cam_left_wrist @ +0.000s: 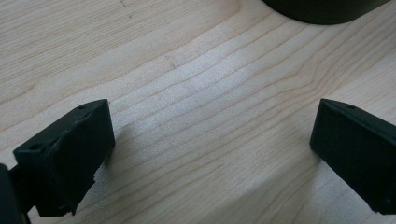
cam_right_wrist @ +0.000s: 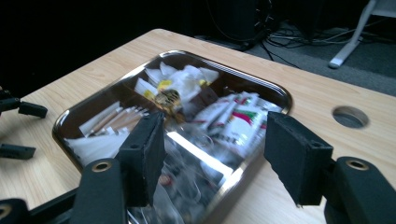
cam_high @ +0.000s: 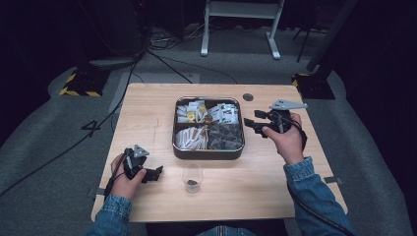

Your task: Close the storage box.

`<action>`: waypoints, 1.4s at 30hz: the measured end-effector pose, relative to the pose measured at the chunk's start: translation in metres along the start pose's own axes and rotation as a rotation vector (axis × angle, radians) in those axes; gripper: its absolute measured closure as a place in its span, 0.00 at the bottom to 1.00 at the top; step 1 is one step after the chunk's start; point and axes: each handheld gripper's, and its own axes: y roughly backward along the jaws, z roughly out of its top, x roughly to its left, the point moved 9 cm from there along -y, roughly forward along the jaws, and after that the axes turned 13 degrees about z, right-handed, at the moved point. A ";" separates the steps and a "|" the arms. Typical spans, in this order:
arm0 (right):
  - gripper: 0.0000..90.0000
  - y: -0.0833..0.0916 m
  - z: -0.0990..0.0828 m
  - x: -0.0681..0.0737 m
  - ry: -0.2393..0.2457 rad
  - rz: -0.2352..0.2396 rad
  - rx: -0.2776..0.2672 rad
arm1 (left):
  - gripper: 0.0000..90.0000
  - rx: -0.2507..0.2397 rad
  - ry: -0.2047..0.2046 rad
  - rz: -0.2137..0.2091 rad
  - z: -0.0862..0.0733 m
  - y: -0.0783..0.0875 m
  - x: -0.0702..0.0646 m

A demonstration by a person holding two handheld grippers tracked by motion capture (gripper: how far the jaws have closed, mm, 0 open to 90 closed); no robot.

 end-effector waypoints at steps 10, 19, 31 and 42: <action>0.41 0.036 -0.026 -0.011 0.024 -0.009 0.023 | 0.00 0.000 0.000 0.000 0.000 0.000 0.000; 0.39 0.059 -0.048 -0.033 -0.005 -0.059 0.024 | 0.00 0.000 0.000 -0.001 0.000 0.000 0.000; 0.34 0.084 -0.097 -0.054 -0.060 -0.108 0.049 | 0.01 0.000 -0.005 -0.005 0.001 0.000 0.001; 0.32 0.087 -0.146 -0.082 -0.102 -0.149 0.105 | 0.00 0.000 -0.003 -0.003 0.000 -0.001 0.001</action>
